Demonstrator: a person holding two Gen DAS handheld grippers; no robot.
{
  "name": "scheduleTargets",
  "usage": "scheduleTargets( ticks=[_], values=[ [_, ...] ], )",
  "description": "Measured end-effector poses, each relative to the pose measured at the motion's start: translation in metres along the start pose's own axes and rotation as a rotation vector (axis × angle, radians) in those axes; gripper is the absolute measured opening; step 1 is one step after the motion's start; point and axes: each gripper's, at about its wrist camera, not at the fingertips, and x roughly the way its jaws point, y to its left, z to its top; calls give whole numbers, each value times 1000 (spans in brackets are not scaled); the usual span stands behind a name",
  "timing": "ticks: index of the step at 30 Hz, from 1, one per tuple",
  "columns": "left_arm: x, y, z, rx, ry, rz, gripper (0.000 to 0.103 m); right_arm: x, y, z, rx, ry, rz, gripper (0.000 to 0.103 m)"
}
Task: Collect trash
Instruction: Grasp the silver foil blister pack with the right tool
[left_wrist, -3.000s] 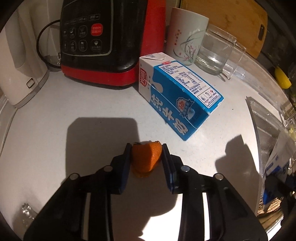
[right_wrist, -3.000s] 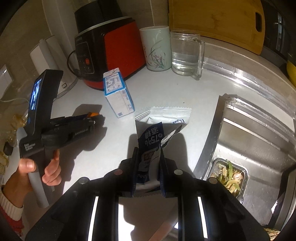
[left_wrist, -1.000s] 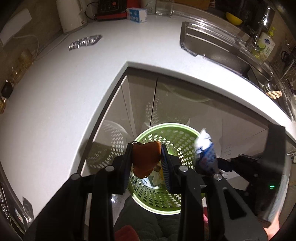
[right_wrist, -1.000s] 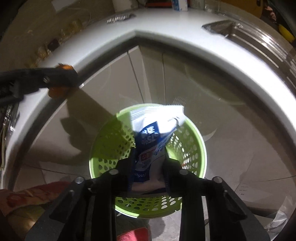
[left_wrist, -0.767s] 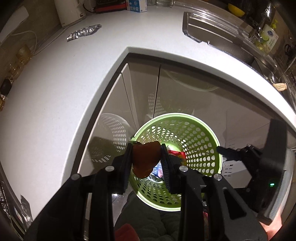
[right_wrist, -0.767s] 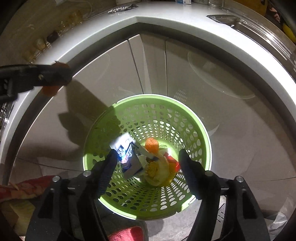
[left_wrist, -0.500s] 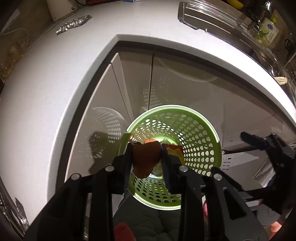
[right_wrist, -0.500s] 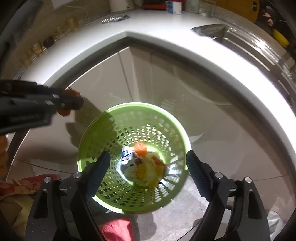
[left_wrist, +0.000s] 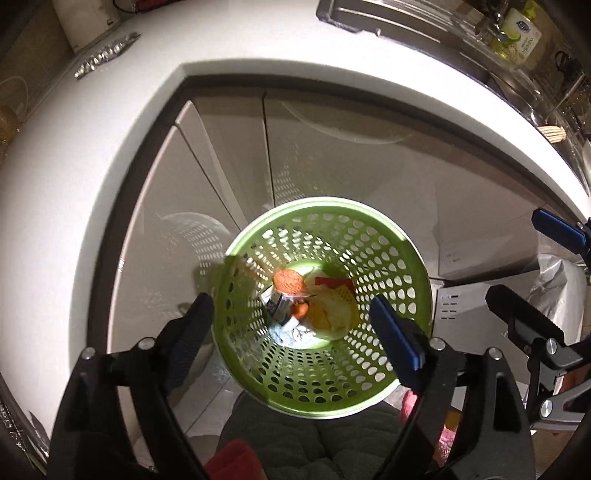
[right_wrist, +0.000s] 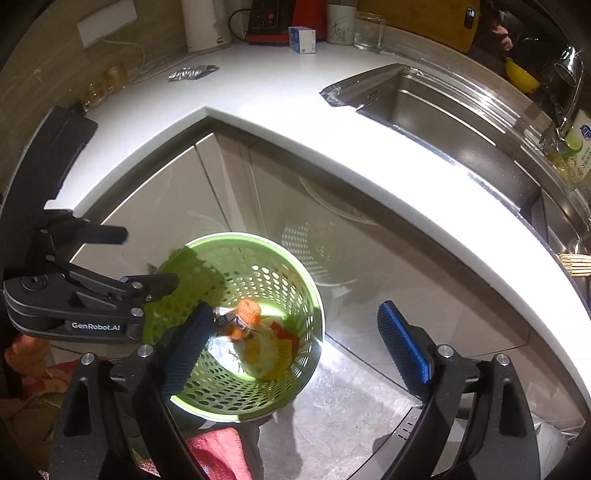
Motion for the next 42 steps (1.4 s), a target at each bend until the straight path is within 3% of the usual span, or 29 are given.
scheduleTargets(
  ticks=[8,12,20,25,32,42],
  values=[
    [-29,30,16,-87,-76,53,88,-6,3,16,9,-32,17,94],
    [-57,63,31,-158,-159,90,92,-9,12,34,-3,-62,51,96],
    [-79,140,62,-308,-220,152,92,6,35,89,-82,-95,124,97],
    [-83,194,80,-377,-237,184,92,28,59,148,-187,-121,187,98],
    [-81,246,116,-392,-259,180,92,78,109,250,-366,-117,272,98],
    [-46,277,169,-280,-260,132,93,170,163,369,-469,-78,369,97]
  ],
)
